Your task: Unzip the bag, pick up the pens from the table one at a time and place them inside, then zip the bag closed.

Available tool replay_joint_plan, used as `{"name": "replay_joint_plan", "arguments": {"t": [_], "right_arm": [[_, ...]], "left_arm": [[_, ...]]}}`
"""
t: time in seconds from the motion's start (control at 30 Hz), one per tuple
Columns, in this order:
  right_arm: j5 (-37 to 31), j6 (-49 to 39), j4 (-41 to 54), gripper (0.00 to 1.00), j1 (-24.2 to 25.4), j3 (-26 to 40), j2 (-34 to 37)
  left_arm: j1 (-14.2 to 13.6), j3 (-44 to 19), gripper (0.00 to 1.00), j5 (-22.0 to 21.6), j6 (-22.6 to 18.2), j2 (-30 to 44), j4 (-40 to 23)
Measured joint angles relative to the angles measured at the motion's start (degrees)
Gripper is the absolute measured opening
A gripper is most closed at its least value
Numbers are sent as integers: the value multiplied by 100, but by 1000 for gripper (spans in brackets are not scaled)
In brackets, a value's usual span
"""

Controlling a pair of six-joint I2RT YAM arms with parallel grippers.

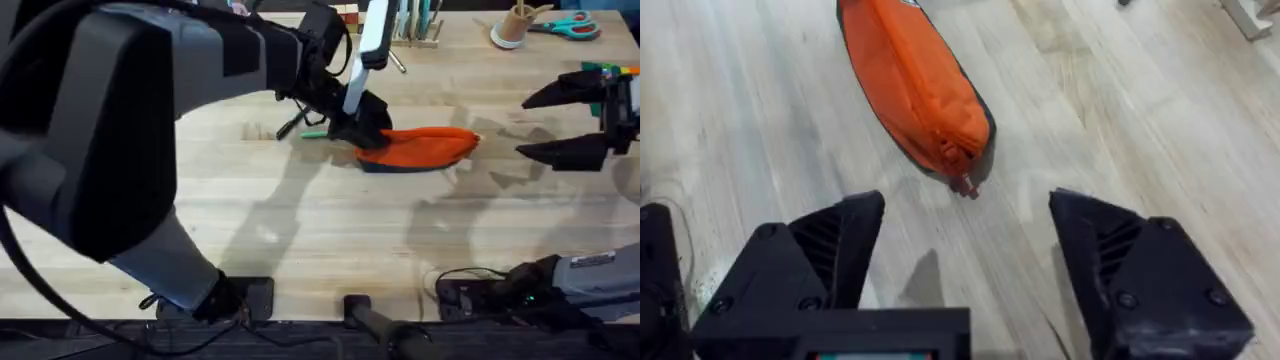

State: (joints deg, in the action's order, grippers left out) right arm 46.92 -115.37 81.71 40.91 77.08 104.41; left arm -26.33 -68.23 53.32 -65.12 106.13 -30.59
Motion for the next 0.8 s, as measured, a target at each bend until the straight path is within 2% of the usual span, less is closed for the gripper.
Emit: {"name": "replay_joint_plan", "arguments": {"t": [0.53,0.8], "right_arm": [[-3,0,101,997,-2,0,2],[-422,0,62,997,-269,0,2]], "left_arm": [[0,0,44,0,0,0,0],[0,0,44,0,0,0,0]]}}
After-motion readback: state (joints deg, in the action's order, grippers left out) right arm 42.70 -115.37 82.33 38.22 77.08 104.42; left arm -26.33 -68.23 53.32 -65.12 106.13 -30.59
